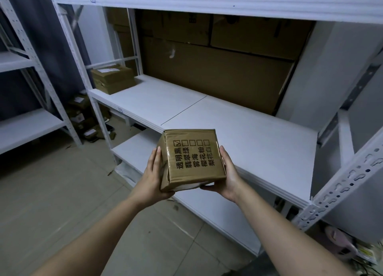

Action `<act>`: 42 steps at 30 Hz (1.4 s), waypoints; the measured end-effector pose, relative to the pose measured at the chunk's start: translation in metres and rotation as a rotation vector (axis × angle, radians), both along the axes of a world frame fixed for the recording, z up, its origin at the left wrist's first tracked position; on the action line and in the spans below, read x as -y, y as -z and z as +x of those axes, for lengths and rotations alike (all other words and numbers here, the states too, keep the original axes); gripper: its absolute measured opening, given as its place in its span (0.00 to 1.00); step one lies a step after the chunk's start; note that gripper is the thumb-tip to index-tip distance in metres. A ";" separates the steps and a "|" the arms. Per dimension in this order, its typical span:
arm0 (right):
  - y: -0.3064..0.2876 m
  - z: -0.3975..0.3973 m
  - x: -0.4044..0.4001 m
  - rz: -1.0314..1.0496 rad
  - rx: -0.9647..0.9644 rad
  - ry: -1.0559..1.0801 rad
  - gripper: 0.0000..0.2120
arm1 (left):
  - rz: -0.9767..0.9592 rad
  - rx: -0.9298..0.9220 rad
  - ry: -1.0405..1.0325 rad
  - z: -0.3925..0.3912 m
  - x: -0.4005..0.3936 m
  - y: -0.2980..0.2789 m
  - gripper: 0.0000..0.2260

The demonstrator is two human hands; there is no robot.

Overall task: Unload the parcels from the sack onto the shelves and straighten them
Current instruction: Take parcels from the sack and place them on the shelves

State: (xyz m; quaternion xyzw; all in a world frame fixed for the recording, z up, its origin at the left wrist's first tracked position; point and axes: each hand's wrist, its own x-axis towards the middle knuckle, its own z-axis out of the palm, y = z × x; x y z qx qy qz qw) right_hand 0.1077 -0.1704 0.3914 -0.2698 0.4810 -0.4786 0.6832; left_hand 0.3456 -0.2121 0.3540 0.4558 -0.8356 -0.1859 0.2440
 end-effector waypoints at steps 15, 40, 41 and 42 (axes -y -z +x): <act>0.012 -0.007 -0.011 -0.137 -0.304 0.201 0.33 | 0.789 -0.384 0.284 -0.019 -0.020 -0.056 0.48; -0.001 0.027 -0.006 -0.205 0.043 0.392 0.39 | 0.636 -0.821 -0.150 -0.033 0.005 -0.050 0.06; -0.002 0.029 -0.006 -0.194 0.053 0.399 0.33 | 0.575 -0.806 -0.145 -0.033 0.006 -0.055 0.10; -0.003 0.031 -0.006 -0.171 0.053 0.406 0.27 | 0.511 -0.794 -0.154 -0.033 0.006 -0.060 0.14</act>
